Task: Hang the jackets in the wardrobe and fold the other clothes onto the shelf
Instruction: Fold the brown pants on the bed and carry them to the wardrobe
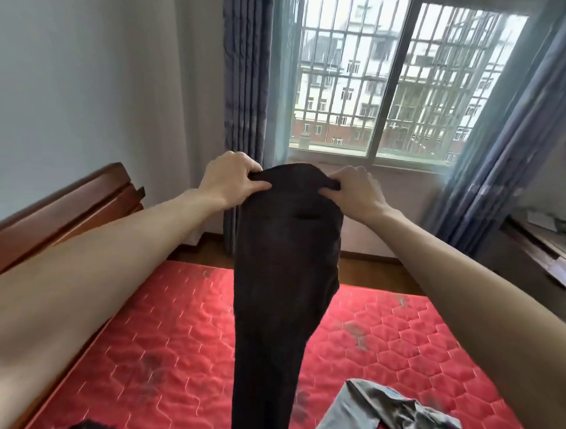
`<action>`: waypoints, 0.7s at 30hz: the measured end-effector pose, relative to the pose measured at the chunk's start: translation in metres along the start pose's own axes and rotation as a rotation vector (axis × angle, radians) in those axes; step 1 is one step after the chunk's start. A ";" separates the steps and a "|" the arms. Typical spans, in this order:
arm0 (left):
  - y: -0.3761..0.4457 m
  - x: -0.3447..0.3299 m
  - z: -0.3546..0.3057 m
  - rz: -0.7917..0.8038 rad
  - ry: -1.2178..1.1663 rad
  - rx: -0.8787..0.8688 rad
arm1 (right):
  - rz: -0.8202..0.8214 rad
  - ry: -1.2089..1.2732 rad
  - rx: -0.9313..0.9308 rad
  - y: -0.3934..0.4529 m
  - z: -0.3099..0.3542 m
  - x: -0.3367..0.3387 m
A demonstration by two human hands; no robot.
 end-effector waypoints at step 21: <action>-0.310 -0.238 0.030 0.230 0.123 -0.110 | -0.012 -0.200 0.287 -0.287 -0.038 -0.257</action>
Point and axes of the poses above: each hand's wrist, its own y-axis towards the middle knuckle, its own x-axis out of the back of the hand, z = x × y, the point moved 7 cm from there along y, towards the middle knuckle, and after that the axes turned 1 degree about -y, right-handed, at the moved point
